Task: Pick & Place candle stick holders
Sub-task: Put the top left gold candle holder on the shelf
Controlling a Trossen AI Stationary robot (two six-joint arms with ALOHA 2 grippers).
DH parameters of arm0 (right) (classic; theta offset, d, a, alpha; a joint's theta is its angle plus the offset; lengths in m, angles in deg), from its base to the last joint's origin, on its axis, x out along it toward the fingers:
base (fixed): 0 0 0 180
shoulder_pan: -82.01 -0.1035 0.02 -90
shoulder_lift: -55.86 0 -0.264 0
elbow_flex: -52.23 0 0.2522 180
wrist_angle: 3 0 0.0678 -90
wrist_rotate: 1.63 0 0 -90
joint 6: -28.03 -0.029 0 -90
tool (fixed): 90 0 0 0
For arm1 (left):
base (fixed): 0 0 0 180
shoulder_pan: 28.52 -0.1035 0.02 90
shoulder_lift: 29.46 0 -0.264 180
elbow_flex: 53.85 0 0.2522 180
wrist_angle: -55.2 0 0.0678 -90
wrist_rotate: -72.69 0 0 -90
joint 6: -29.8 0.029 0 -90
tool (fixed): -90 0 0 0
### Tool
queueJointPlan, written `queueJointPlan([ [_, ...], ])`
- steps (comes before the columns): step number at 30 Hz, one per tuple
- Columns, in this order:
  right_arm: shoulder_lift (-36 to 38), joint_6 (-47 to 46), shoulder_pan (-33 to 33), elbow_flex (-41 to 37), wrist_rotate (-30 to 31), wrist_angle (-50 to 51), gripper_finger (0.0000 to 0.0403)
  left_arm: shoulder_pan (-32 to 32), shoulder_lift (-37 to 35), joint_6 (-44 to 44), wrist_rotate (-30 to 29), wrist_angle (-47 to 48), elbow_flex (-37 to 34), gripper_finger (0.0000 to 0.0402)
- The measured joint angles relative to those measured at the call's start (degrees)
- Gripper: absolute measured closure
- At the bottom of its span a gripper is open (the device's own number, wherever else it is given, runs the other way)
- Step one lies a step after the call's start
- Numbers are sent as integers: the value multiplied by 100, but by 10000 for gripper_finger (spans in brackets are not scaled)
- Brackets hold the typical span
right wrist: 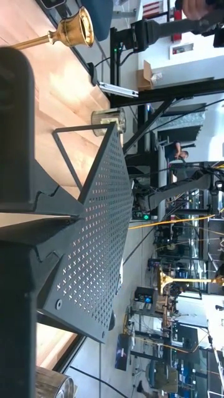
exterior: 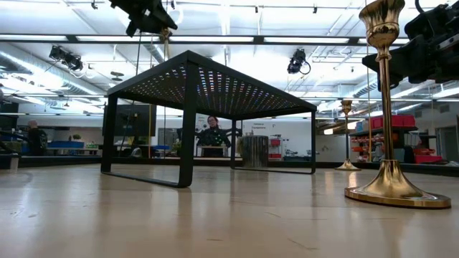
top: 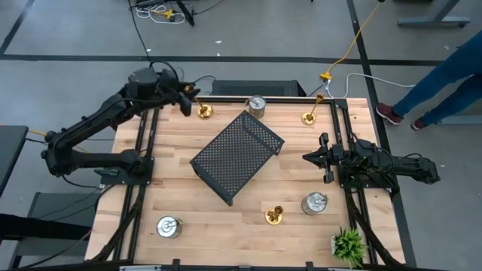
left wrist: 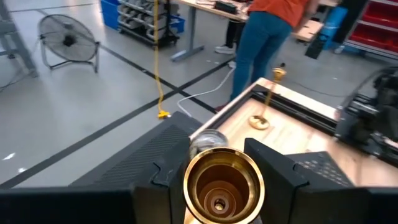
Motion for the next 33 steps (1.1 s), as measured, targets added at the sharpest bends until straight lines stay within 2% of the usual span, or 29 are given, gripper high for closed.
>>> queueJointPlan([
  [17, 0, 0, 0, -1, 1, -1, 380, 1220, 582, -252, -88, -368, 0, 254],
  [26, 0, 0, 0, 0, 1, 0, 380, 1622, 734, -291, -90, -635, 0, 253],
  [33, 0, 0, 2, -1, 0, -1, 380, 1676, 781, -295, -19, -588, 183, 257],
])
